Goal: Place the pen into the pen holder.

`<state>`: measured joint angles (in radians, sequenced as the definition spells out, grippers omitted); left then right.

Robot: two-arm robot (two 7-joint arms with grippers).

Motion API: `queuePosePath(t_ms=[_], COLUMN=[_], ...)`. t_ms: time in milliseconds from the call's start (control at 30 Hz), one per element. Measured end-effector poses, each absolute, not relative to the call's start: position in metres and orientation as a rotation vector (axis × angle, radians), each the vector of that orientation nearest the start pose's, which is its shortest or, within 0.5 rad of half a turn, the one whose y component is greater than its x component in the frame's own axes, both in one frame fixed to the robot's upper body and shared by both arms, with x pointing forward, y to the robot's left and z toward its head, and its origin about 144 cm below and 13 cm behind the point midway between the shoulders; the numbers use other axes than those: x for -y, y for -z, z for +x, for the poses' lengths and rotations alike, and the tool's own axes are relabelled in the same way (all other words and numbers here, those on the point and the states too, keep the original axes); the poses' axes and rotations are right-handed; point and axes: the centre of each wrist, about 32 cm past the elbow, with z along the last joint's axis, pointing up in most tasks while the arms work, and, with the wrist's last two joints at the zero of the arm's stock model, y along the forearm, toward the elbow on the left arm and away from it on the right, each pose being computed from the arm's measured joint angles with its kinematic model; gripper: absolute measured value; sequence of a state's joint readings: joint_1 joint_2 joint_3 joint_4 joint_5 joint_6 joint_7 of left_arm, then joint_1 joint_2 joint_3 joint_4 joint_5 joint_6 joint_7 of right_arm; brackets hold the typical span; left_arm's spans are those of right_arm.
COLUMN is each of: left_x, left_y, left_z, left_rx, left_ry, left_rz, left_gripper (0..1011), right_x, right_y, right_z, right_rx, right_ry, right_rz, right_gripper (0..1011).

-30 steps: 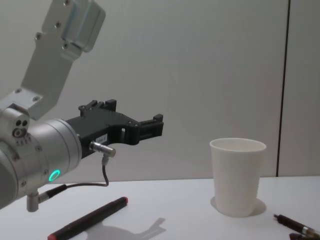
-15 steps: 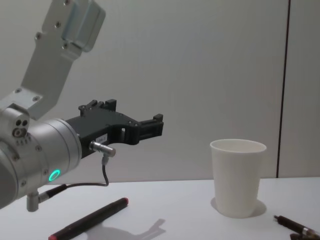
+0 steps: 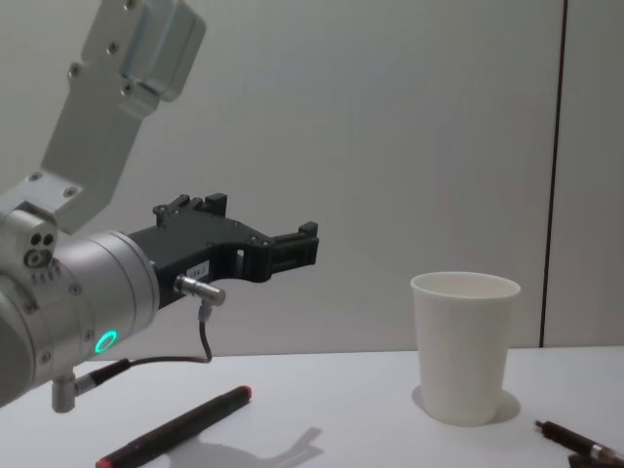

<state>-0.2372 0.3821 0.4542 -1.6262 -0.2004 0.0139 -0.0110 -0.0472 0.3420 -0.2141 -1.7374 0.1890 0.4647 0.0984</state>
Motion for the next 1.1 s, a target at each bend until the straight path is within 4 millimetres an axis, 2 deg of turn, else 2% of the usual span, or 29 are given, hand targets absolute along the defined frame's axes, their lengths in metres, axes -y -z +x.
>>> queuePosePath(t_ms=[1100], left_x=[-0.1984], left_y=[-1.2044], left_z=[0.4920], left_rx=[0.268], left_ry=[-1.124], left_rz=[0.061], left_gripper=[1001], right_x=[0.2454], right_y=[-1.1684], right_z=[0.4378], right_rx=[-0.195], right_ry=[1.270], right_rz=[-0.408], right_gripper=[636])
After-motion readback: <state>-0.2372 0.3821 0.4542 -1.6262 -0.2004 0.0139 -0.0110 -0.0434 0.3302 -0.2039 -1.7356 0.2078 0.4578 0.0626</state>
